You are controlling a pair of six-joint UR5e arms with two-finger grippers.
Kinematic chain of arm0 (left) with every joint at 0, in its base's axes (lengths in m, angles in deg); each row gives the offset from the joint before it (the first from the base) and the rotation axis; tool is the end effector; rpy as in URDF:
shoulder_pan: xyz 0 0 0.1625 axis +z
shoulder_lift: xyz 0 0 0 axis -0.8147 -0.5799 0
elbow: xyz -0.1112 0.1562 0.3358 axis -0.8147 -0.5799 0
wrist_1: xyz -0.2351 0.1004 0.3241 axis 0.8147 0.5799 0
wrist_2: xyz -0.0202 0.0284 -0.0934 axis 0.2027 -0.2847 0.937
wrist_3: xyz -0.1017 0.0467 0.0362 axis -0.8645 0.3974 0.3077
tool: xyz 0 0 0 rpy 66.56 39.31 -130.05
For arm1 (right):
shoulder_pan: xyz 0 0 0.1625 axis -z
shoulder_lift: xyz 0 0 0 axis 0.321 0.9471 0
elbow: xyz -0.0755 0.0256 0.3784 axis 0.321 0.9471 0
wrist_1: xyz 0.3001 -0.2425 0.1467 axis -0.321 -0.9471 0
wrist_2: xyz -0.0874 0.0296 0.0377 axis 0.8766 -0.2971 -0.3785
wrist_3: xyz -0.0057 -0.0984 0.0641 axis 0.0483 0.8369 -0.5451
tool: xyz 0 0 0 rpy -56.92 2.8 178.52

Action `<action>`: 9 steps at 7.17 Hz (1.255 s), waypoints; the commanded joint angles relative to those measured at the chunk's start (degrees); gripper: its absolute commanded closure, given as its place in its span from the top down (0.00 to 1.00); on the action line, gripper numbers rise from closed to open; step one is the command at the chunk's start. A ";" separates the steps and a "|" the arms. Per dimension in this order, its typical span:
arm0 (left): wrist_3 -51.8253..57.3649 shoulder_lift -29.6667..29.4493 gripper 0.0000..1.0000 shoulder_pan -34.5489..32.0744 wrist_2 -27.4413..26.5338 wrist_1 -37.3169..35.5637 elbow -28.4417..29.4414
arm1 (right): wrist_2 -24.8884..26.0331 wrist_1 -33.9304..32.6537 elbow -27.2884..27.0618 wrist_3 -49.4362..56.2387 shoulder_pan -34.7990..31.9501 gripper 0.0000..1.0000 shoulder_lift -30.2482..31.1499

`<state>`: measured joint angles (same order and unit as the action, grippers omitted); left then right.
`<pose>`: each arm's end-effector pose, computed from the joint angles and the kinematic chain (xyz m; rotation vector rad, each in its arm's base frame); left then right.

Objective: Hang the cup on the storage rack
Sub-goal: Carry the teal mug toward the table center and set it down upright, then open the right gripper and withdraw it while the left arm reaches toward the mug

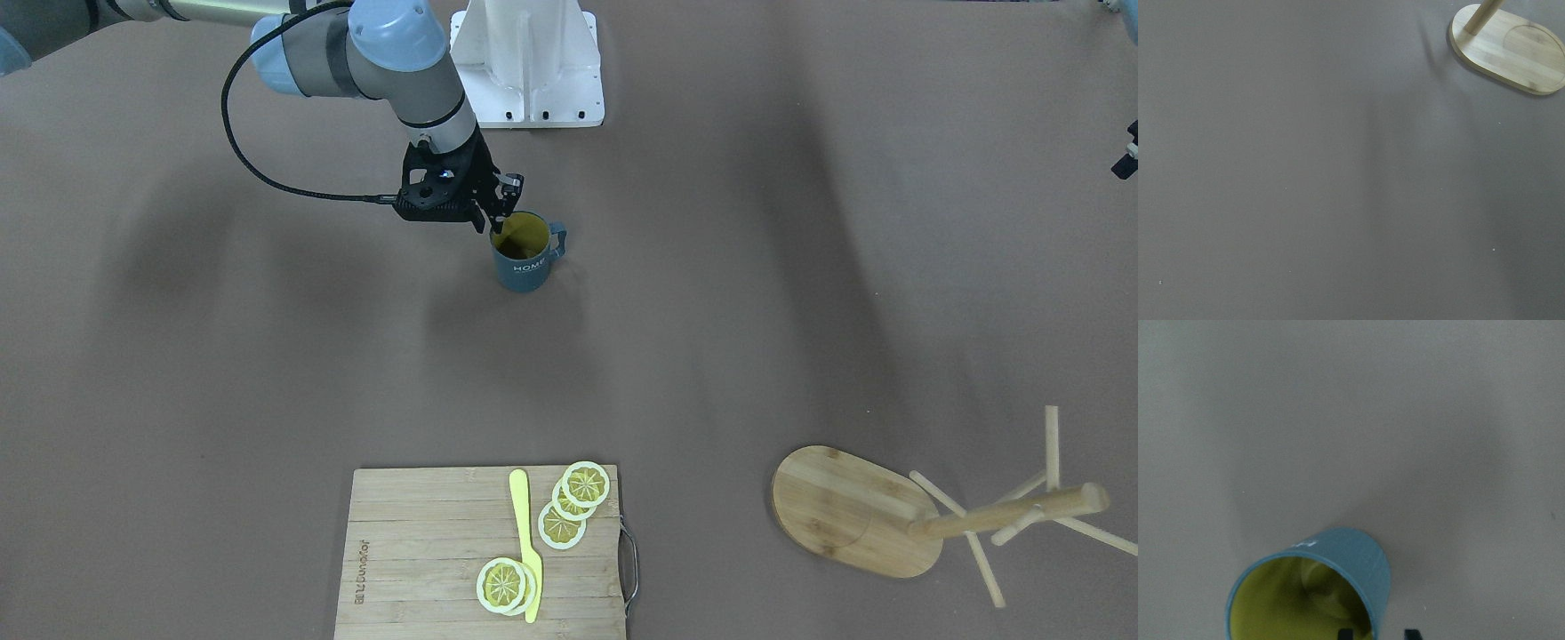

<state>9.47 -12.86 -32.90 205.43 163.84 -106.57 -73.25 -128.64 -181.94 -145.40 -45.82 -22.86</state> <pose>-0.0207 -0.4001 0.5658 0.3352 1.0016 -0.0358 -0.5231 -0.3737 0.1799 -0.0473 -0.9823 0.2047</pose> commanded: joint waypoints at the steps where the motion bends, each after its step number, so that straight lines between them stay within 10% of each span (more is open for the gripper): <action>1: -0.07 -0.78 0.98 0.09 1.31 0.36 -0.82 | -1.57 -0.13 -1.52 0.58 -2.59 1.00 -0.22; 3: 0.02 -5.42 0.97 1.40 4.82 3.15 -0.82 | -14.09 -0.39 -4.94 5.55 -12.84 1.00 2.84; 6: -14.77 -11.13 0.98 9.99 2.03 19.81 -1.52 | -17.92 -0.57 -6.71 19.74 -20.25 1.00 11.09; 9: -15.19 -18.35 0.92 23.41 -6.90 20.22 -4.77 | -26.35 -0.57 -6.55 41.23 -32.28 1.00 21.46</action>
<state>-5.43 -28.89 -15.54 203.49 183.71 -109.98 -96.96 -129.26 -188.78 -111.57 -73.25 -5.33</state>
